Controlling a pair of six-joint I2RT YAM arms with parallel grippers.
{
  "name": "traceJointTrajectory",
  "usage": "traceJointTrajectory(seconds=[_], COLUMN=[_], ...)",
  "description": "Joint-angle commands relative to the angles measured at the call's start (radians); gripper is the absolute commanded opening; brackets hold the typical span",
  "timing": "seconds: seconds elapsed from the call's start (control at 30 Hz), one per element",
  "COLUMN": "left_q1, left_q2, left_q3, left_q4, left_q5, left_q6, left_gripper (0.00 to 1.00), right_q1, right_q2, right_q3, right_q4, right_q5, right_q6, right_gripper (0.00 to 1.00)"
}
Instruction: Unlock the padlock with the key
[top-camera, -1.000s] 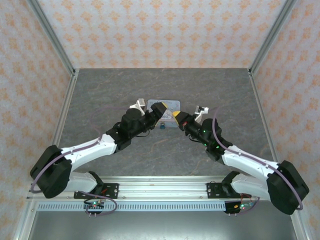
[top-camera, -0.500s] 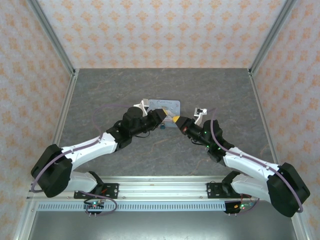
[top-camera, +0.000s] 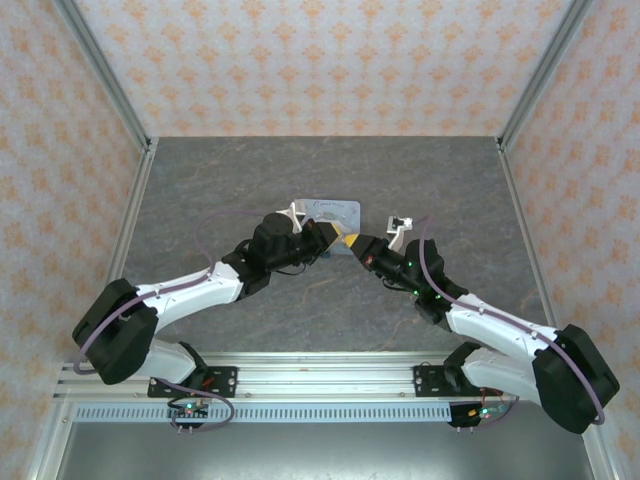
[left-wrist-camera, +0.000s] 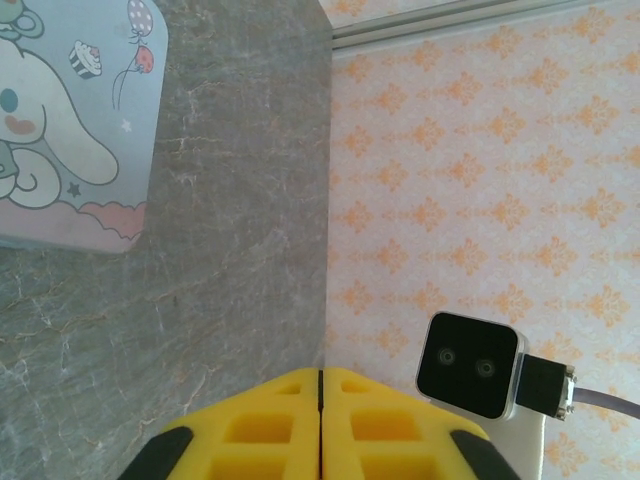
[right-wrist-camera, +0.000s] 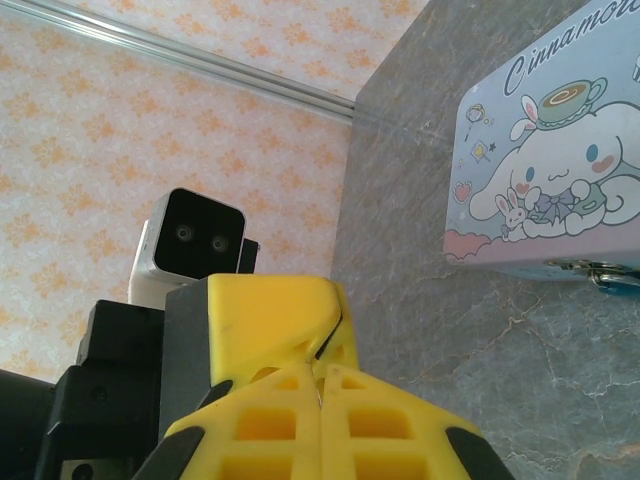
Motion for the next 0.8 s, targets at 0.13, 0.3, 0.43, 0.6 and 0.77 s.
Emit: traceJointTrajectory(seconds=[0.13, 0.3, 0.43, 0.6, 0.77], left_q1=[-0.014, -0.017, -0.02, -0.023, -0.023], left_q2=[0.011, 0.011, 0.013, 0.014, 0.016], left_q3=[0.027, 0.027, 0.027, 0.029, 0.031], left_q4=[0.043, 0.046, 0.053, 0.058, 0.063], left_q5=[0.011, 0.014, 0.017, 0.019, 0.023], left_q6=[0.0, -0.003, -0.004, -0.002, 0.007], left_gripper=[0.03, 0.1, 0.1, 0.03, 0.0], right_q1=[-0.008, -0.011, -0.012, -0.012, -0.027], right_q2=[0.002, 0.003, 0.008, 0.012, 0.009], right_q3=[-0.001, -0.003, -0.003, -0.005, -0.001], right_q4=[0.009, 0.007, 0.007, 0.006, -0.014], right_q5=[-0.001, -0.001, -0.002, -0.011, -0.045], right_q6=[-0.014, -0.014, -0.011, -0.012, -0.029], right_gripper=[0.0, 0.0, 0.0, 0.0, 0.0])
